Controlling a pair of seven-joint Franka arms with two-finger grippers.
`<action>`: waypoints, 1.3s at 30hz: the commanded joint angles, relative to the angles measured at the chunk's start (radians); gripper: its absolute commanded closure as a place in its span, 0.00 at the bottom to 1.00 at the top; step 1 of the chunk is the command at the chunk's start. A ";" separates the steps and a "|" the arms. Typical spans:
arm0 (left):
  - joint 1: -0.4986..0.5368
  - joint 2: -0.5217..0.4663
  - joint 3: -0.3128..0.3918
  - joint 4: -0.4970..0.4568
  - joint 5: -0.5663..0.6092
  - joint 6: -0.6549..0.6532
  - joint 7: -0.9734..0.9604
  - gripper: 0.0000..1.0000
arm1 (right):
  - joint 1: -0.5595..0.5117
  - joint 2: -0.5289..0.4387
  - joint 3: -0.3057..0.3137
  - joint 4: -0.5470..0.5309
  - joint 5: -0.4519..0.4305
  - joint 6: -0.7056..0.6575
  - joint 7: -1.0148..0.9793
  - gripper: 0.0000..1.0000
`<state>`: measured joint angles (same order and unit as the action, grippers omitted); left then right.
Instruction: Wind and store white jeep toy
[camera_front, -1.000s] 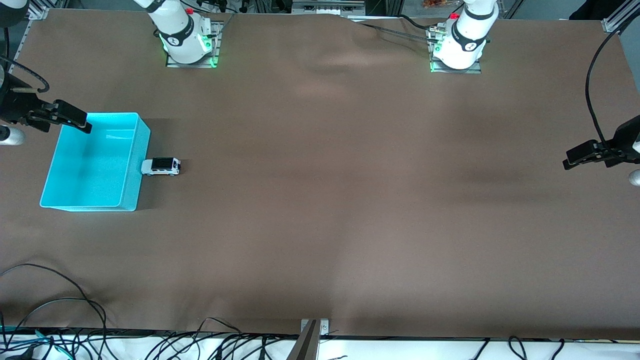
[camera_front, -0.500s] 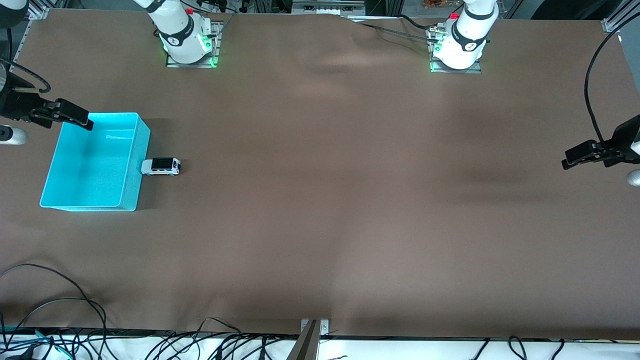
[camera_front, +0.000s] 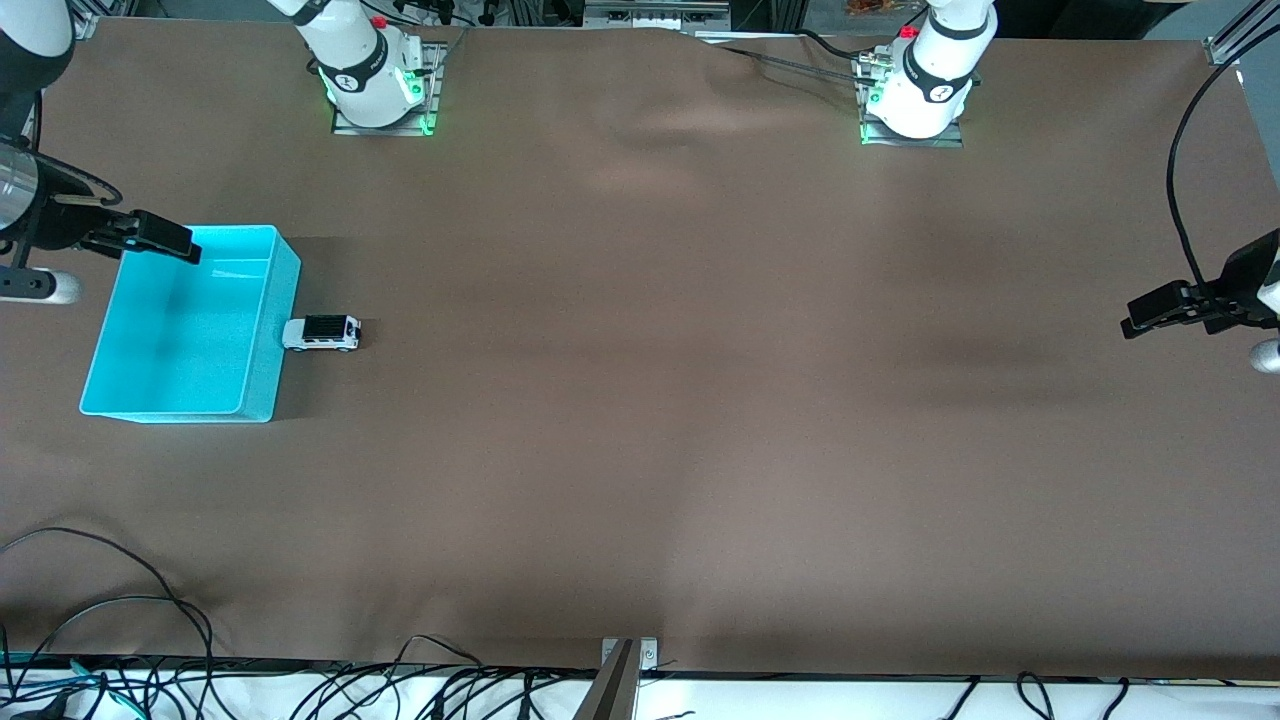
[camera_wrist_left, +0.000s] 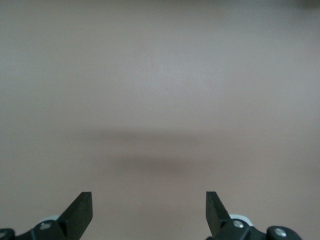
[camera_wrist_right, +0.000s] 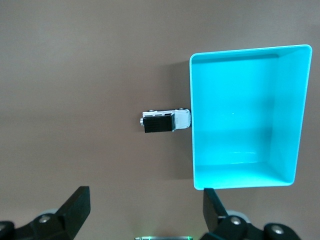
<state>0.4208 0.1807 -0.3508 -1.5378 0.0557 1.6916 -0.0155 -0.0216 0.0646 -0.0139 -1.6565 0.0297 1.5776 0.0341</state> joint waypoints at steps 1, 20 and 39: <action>0.006 -0.014 -0.002 -0.010 -0.020 -0.004 0.017 0.00 | -0.001 -0.066 0.002 -0.178 -0.007 0.145 0.003 0.00; 0.004 -0.014 -0.002 -0.010 -0.019 -0.004 0.012 0.00 | 0.000 -0.081 0.003 -0.511 -0.005 0.521 0.015 0.00; 0.004 -0.014 -0.004 -0.010 -0.020 -0.009 0.012 0.00 | 0.000 -0.063 0.005 -0.651 0.007 0.659 0.295 0.00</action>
<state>0.4207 0.1807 -0.3521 -1.5388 0.0557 1.6913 -0.0155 -0.0212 0.0257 -0.0132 -2.2502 0.0301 2.1832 0.2302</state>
